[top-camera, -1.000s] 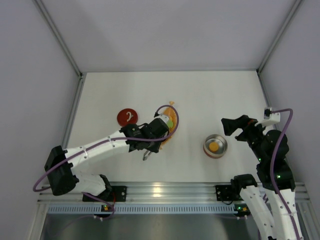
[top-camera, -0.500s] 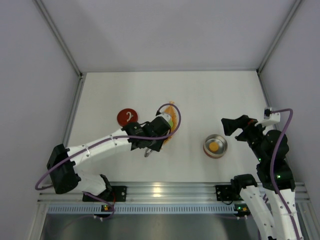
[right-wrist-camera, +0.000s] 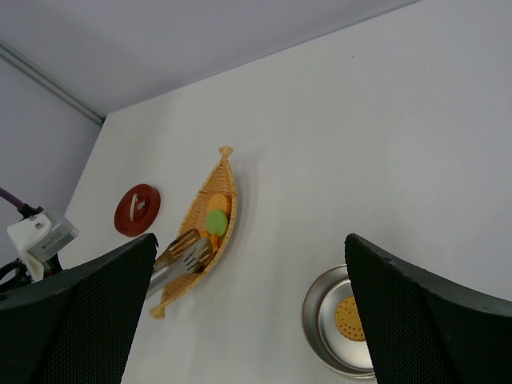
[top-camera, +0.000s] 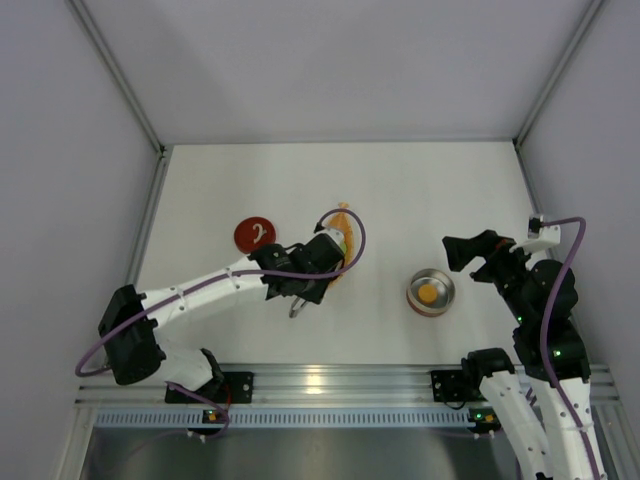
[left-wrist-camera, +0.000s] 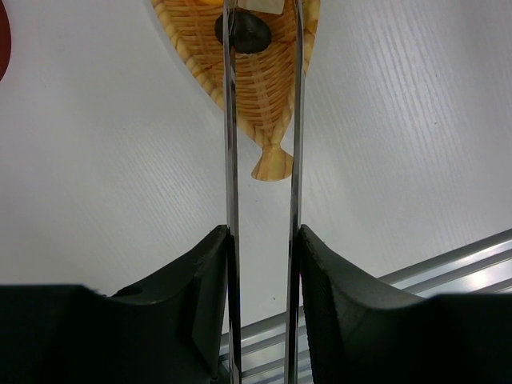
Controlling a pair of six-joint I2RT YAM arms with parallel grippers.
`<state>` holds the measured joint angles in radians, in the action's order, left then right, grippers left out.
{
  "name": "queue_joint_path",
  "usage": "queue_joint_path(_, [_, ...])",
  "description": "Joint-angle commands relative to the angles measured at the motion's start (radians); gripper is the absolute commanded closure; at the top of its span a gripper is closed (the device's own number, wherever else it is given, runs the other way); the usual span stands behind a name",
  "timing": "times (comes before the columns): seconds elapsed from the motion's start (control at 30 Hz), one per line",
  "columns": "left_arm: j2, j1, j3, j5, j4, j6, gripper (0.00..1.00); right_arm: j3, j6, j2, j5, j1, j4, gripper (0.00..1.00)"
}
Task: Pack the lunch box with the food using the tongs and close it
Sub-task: Pick up the fake food from the plate.
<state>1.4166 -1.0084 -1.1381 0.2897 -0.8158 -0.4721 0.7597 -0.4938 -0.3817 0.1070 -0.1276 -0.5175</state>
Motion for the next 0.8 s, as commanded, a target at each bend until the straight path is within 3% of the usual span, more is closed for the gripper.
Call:
queue_joint_path(0.0, [0.001,0.005,-0.040,0.026,0.003,0.007,0.58,0.006,0.001,-0.009,0.003,0.016,0.030,0.01])
queue_joint_path(0.33, [-0.019,0.005,-0.057,0.039,-0.023,0.006,0.71,0.006,0.003,-0.002,0.002,0.016,0.025,0.01])
queue_joint_path(0.77, [-0.054,0.004,-0.163,0.045,-0.043,0.018,0.72,0.006,-0.002,-0.002,0.003,0.016,0.024,0.00])
